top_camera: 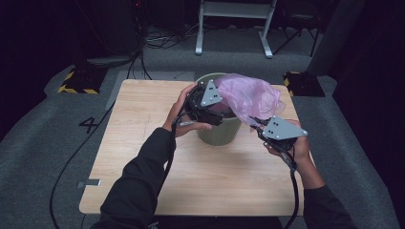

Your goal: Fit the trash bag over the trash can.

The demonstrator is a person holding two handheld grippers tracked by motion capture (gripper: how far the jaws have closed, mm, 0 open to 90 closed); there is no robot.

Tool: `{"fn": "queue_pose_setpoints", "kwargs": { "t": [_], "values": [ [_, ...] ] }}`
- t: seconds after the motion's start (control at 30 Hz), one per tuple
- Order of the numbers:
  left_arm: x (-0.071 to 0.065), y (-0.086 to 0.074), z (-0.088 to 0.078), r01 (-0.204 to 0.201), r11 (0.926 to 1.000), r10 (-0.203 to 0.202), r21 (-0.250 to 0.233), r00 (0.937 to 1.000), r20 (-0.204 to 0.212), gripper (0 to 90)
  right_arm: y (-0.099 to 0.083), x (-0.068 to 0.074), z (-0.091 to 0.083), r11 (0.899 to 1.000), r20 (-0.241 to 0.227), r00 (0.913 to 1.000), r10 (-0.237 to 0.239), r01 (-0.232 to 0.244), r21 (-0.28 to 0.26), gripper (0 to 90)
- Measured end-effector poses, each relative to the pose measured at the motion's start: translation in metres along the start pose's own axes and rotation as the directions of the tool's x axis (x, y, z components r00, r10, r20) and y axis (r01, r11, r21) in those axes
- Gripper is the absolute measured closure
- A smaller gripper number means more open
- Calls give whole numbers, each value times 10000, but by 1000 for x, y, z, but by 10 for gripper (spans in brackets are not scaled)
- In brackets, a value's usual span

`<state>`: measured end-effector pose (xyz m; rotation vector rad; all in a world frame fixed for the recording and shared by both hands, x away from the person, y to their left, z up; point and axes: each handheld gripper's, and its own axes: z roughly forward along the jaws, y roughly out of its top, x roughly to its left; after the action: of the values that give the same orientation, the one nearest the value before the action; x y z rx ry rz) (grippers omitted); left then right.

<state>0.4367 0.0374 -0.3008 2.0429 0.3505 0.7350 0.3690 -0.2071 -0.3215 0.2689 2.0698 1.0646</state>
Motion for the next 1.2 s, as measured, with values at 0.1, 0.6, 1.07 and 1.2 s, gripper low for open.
{"fn": "queue_pose_setpoints", "kwargs": {
  "t": [0.1, 0.6, 1.07, 1.2],
  "values": [
    [-3, 2, 0, -186, 9998, 185, 47, 9998, 115, 259, 5, 3, 1, 9999, -310, 9994, -136, 137, 41, 875],
    [27, -24, -5, 833, 9951, -824, 532, 9964, -180, 893, 11, 1, -1, 9953, -1294, 9895, 647, -734, -633, 406],
    [53, -60, -13, 2001, 9774, -2005, 678, 9797, -9, 894, -16, -11, -27, 9742, -613, 9844, 1652, -1725, -1458, 257],
    [55, -64, -14, 2079, 9756, -2085, 701, 9780, 9, 893, -24, -21, -34, 9687, -198, 9824, 1860, -1867, -1637, 266]
  ]
}}
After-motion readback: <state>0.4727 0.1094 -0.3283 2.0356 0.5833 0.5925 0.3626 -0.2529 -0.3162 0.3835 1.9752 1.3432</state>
